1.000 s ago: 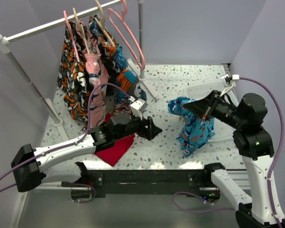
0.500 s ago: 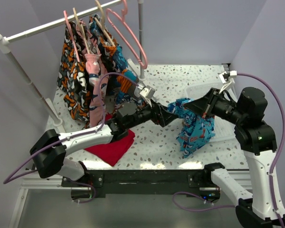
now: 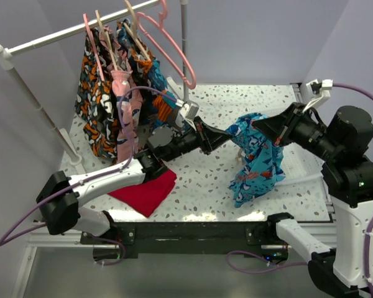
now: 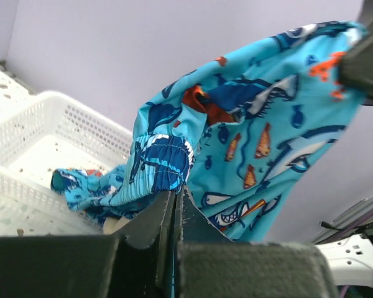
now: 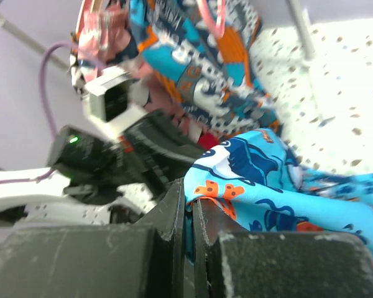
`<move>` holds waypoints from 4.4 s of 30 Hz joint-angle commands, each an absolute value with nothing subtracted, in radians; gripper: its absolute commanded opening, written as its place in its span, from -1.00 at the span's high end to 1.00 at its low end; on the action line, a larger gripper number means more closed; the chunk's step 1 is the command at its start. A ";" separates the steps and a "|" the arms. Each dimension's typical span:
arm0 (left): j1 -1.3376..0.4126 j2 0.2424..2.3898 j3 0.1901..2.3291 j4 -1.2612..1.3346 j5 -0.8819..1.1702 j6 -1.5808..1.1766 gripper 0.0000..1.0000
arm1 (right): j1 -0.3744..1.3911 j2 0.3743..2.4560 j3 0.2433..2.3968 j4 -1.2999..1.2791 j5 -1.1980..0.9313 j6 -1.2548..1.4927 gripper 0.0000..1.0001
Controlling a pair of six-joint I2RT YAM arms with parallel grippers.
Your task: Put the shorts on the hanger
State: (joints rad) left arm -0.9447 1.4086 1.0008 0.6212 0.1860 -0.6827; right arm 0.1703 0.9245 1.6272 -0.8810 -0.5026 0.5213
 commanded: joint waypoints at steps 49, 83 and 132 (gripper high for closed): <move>-1.140 1.114 0.896 -0.455 -0.273 -0.670 -0.38 | 0.527 0.848 0.930 -0.702 -0.008 0.448 -0.29; -0.945 1.451 0.996 -0.543 -0.508 -0.736 -0.01 | 1.074 1.019 1.048 -1.023 0.322 0.479 -0.30; -0.946 0.988 1.299 -0.658 -0.512 -0.365 1.00 | 0.815 1.228 1.665 -1.031 0.718 0.470 1.00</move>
